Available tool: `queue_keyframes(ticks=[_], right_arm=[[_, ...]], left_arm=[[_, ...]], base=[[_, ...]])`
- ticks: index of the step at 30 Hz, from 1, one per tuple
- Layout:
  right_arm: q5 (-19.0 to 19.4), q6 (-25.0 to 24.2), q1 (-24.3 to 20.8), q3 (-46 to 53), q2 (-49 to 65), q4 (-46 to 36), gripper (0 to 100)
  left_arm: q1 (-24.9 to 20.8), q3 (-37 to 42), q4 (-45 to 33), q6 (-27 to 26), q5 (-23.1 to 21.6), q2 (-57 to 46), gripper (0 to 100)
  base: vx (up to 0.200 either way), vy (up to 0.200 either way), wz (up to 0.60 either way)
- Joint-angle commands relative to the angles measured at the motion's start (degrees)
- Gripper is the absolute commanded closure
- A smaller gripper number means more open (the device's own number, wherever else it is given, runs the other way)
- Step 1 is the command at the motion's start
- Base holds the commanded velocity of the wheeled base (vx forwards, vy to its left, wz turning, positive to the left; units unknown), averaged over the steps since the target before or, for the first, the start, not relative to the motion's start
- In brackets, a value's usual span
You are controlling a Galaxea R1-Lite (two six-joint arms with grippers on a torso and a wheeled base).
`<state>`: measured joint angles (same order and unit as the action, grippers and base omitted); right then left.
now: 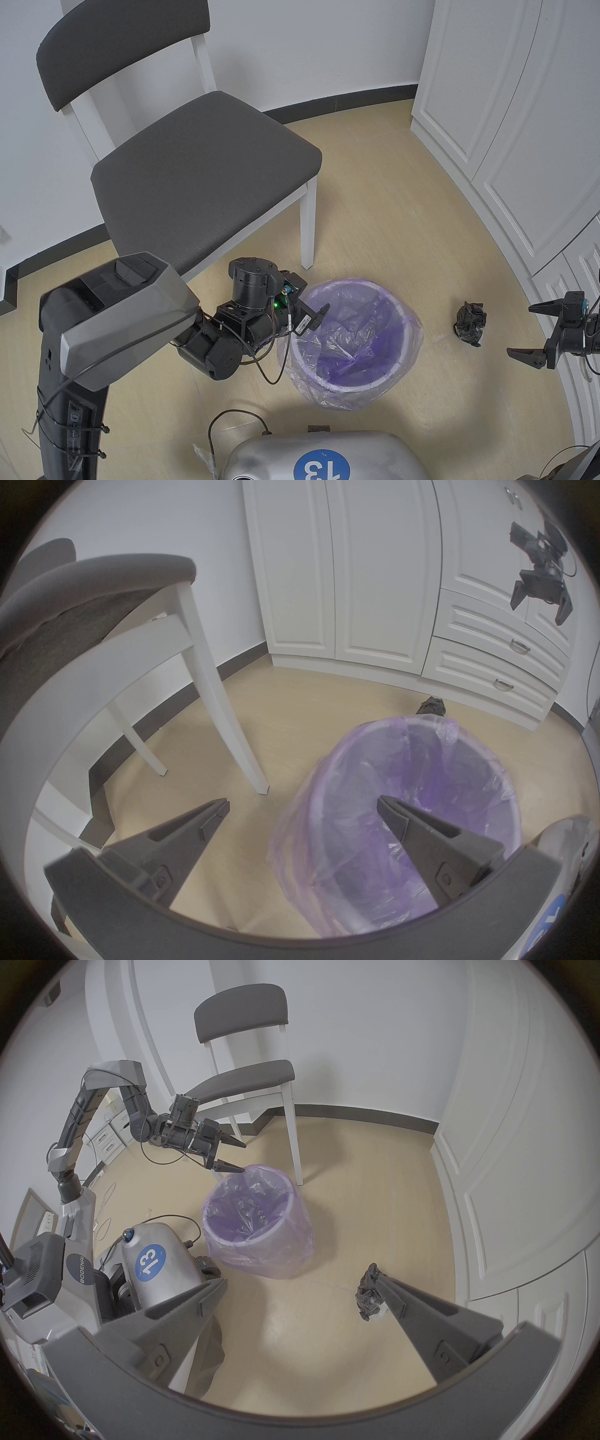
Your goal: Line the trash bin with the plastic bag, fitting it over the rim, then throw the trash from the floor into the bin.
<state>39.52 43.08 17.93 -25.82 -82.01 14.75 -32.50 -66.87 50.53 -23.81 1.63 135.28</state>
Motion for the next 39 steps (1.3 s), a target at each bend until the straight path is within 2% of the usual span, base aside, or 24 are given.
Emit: queue_keyframes(ticks=[1, 13, 28, 39], right_arm=[[0.03, 0.07, 0.0, 0.07, -0.08, 0.02, 0], [0.03, 0.69, 0.0, 0.07, -0.26, -0.07, 0], [0.03, 0.69, 0.0, -0.02, -0.26, 0.1, 0], [0.03, 0.69, 0.09, -0.02, -0.35, 0.1, 0]], left_arm=[[-0.2, -0.2, 0.27, -0.01, 0.12, 1.22, 0], [0.42, -0.11, 0.62, 0.08, -0.14, 2.27, 0], [4.29, -0.55, 0.8, 0.08, -0.14, 1.22, 0], [4.55, -1.95, 0.8, 0.17, -0.4, 1.3, 0]], base=[[0.0, 0.0, 0.0], [0.0, 0.0, 0.0], [0.0, 0.0, 0.0], [0.0, 0.0, 0.0]])
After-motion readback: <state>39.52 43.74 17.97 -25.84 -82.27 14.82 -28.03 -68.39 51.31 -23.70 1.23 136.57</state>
